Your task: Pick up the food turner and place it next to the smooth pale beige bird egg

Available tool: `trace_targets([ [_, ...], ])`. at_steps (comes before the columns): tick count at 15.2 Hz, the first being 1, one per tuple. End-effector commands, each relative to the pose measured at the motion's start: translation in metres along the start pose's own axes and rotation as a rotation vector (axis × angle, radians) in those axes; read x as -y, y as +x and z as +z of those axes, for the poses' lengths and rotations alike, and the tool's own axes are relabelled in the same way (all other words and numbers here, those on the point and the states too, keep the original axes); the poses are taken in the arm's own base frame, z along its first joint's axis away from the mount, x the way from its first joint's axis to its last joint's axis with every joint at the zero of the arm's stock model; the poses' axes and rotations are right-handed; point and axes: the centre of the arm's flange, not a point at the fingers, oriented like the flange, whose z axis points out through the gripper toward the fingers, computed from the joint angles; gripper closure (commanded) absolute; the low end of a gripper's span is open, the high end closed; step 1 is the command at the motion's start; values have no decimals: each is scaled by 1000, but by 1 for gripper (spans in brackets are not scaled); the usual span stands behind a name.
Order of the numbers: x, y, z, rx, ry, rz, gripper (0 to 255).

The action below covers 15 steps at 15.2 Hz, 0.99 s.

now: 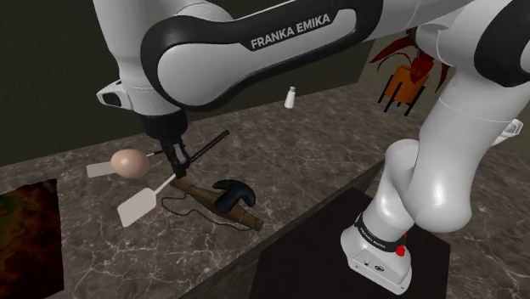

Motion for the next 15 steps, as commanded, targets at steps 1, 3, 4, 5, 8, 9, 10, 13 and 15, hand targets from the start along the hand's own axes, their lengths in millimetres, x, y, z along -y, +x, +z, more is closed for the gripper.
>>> trace_targets([
  [1, 8, 12, 1, 0, 0, 2, 255],
  [3, 8, 12, 12, 0, 0, 2, 255],
  [4, 8, 13, 17, 0, 0, 2, 255],
  [5, 8, 13, 22, 0, 0, 2, 255],
  [8, 8, 14, 38, 0, 0, 2, 255],
  [9, 8, 15, 43, 0, 0, 2, 255],
  [10, 8, 15, 49, 0, 0, 2, 255],
  [13, 8, 16, 64, 0, 0, 2, 255],
  [15, 8, 17, 75, 0, 0, 2, 255],
])
